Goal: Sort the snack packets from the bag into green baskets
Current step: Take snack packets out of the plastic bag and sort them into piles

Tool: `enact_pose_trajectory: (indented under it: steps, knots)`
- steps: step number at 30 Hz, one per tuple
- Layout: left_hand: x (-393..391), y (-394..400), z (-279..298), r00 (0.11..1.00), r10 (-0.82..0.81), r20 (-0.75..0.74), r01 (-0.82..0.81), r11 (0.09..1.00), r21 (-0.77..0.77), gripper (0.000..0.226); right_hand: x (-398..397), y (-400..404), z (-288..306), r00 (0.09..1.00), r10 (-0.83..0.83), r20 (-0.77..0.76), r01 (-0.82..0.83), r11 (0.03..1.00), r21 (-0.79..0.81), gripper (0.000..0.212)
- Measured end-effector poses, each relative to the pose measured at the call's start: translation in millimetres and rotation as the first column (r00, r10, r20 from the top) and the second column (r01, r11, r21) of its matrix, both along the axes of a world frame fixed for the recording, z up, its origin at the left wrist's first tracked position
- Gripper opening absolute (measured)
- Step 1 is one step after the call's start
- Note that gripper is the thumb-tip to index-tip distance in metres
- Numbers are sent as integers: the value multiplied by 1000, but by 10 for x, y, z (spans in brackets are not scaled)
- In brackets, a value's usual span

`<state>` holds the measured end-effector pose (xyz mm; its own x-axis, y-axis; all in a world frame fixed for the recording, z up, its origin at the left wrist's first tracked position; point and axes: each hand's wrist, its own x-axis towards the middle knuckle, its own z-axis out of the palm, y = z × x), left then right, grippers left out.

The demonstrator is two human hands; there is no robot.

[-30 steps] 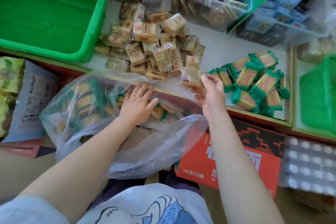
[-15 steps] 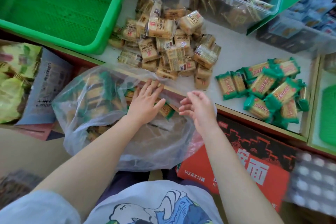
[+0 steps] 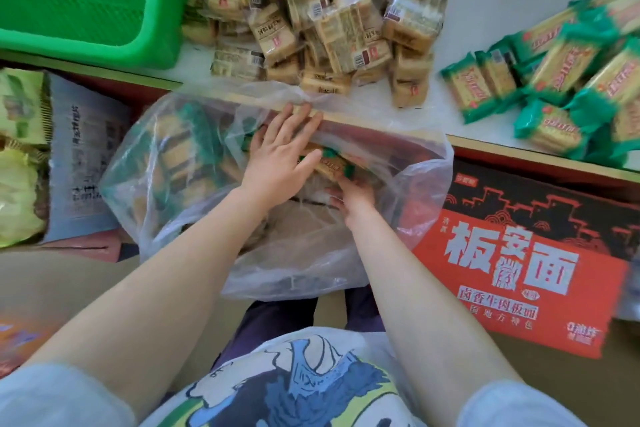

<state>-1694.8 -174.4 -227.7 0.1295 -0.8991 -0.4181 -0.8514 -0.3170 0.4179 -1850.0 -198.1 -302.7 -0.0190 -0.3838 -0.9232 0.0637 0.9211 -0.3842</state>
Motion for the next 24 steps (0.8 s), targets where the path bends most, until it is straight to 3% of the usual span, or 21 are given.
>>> enact_pose_trajectory:
  steps: [6, 10, 14, 16, 19, 22, 24]
  knots:
    - [19, -1, 29, 1000, -19, 10, 19, 1000, 8, 58, -38, 79, 97, 997, -61, 53, 56, 993, 100, 13]
    - [-43, -19, 111, 1000, 1, 17, -2, 1000, 23, 57, -304, 238, 423, 989, 85, 122, -85, 996, -4, 22]
    - [-112, -105, 265, 999, 16, 44, -20, 994, 104, 59, -704, 209, 979, 974, 201, 106, -184, 972, -146, 12]
    - [-206, -154, 380, 994, 63, 86, -68, 995, 67, 56, -959, 81, 1254, 982, 162, 98, -136, 964, -228, 12]
    - [-610, -239, 575, 981, 142, 133, -127, 986, -112, 44, -1368, -214, 1591, 995, -27, 99, 55, 955, -290, 9]
    - [-1213, -417, 655, 1000, -7, -8, 6, 990, -141, 42, -1763, -551, 1828, 974, -213, 81, 228, 921, -317, 9]
    - [-1564, -586, 659, 992, -103, -69, 93, 987, -132, 47, -2012, -763, 1930, 977, -205, 60, 212, 908, -360, 11]
